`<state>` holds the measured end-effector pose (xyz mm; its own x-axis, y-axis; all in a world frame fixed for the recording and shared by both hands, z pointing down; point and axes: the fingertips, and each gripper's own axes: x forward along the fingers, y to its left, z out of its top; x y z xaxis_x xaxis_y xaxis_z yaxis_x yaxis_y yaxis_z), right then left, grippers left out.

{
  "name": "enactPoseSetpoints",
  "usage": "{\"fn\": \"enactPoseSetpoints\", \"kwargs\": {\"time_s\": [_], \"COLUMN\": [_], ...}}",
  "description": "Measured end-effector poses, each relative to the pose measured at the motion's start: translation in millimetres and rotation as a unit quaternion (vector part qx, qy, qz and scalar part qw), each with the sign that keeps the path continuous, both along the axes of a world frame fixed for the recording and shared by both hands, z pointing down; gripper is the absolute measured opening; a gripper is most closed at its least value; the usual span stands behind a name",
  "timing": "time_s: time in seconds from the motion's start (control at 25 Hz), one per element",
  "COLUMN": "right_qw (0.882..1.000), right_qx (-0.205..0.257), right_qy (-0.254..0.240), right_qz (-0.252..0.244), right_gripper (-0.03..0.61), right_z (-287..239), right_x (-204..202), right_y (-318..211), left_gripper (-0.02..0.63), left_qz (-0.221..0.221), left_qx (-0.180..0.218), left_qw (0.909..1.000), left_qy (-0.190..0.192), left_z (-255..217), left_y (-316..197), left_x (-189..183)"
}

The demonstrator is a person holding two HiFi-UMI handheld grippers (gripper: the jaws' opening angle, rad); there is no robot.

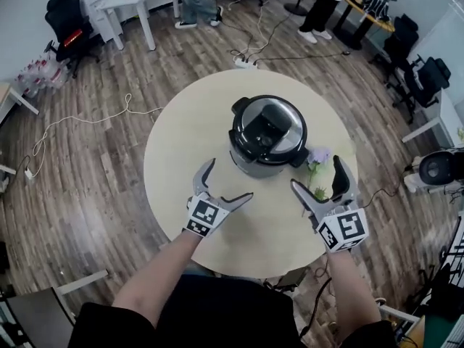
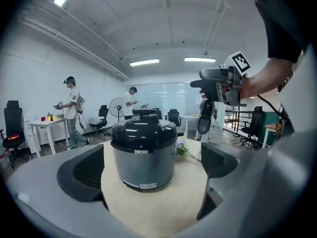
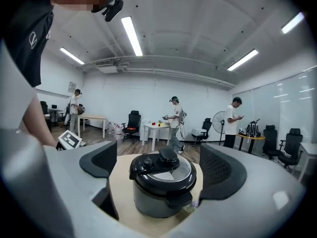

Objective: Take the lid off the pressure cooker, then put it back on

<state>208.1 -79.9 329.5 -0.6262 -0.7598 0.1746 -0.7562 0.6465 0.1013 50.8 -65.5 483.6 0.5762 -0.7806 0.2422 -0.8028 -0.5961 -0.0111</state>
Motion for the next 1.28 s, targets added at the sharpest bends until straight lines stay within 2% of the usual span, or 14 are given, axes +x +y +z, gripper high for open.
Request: {"fn": "enactPoseSetpoints", "kwargs": {"time_s": [0.24,0.48,0.76,0.96,1.04,1.12,1.2,1.28], "right_qw": [0.995,0.982,0.957,0.949,0.943,0.935,0.923,0.909], "right_qx": [-0.034,-0.073,-0.154,-0.179,-0.194,-0.213,-0.235,-0.262], "right_qy": [0.057,0.127,0.188,0.207,0.219,0.234,0.255,0.277], "right_qz": [-0.071,-0.118,-0.159,-0.158,-0.158,-0.162,-0.168,-0.170], "right_gripper": [0.534,0.534,0.529,0.522,0.501,0.452,0.394,0.386], "right_z": [29,60,97,106,110,113,119,128], "right_x": [-38,-75,-100,-105,-106,-107,-108,-110], "right_y": [-60,-100,-125,-147,-156,-164,-170,-174], "left_gripper": [0.588,0.588,0.589,0.589,0.589,0.588,0.589,0.589], "left_qz": [0.012,0.033,0.050,0.030,0.018,0.015,0.016,0.016], "left_qx": [-0.043,-0.065,-0.061,-0.057,-0.058,-0.056,-0.053,-0.050], "left_qw": [0.9989,0.9973,0.9967,0.9974,0.9974,0.9974,0.9976,0.9979], "left_qy": [-0.013,-0.007,0.020,0.031,0.039,0.043,0.042,0.038], "left_z": [47,81,87,90,89,88,88,89], "left_y": [-44,-72,-92,-99,-100,-101,-100,-102], "left_x": [2,16,30,30,29,30,30,30]}}
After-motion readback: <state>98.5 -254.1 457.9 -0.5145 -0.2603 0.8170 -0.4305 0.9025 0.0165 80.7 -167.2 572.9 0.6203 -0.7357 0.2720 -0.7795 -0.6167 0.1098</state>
